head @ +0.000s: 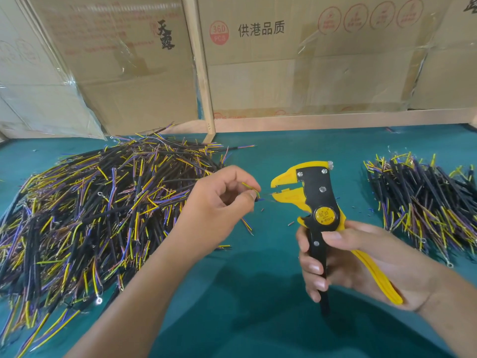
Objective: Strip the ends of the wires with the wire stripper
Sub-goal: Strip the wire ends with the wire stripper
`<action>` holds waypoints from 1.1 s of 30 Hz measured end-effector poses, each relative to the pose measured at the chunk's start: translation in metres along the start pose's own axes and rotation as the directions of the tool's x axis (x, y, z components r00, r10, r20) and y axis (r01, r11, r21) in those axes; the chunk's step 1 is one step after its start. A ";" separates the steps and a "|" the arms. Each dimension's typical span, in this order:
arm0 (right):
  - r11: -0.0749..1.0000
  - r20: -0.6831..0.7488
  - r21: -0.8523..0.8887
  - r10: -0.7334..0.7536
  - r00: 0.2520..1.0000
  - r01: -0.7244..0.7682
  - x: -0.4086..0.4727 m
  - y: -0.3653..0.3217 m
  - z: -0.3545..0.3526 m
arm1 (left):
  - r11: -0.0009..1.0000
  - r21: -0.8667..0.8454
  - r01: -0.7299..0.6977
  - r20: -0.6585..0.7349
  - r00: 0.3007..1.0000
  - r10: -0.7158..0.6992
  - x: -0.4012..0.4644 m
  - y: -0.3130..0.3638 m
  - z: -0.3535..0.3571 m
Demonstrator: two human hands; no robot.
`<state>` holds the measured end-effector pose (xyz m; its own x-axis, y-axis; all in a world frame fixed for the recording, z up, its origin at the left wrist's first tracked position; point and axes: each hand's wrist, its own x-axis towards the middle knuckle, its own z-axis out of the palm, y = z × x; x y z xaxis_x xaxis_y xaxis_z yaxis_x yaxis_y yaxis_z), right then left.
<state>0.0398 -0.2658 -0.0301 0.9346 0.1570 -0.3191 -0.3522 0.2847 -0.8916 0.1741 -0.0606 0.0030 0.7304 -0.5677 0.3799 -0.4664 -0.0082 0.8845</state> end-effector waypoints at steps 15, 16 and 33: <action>0.998 0.012 -0.055 -0.038 0.999 0.038 0.000 0.001 0.001 | 0.999 -0.030 0.030 0.012 0.999 -0.029 0.000 0.002 0.001; 0.997 0.033 -0.063 -0.040 0.999 0.042 0.000 0.001 0.002 | 0.999 -0.033 0.031 0.016 0.999 -0.030 0.001 0.001 0.001; 0.993 0.066 -0.105 -0.042 0.997 0.048 -0.002 0.000 0.006 | 1.000 -0.002 0.015 0.058 0.998 -0.015 0.000 -0.002 0.002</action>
<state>0.0378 -0.2608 -0.0281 0.9432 0.2067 -0.2599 -0.2994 0.1907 -0.9349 0.1742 -0.0624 0.0008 0.7073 -0.6141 0.3502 -0.4539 -0.0148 0.8909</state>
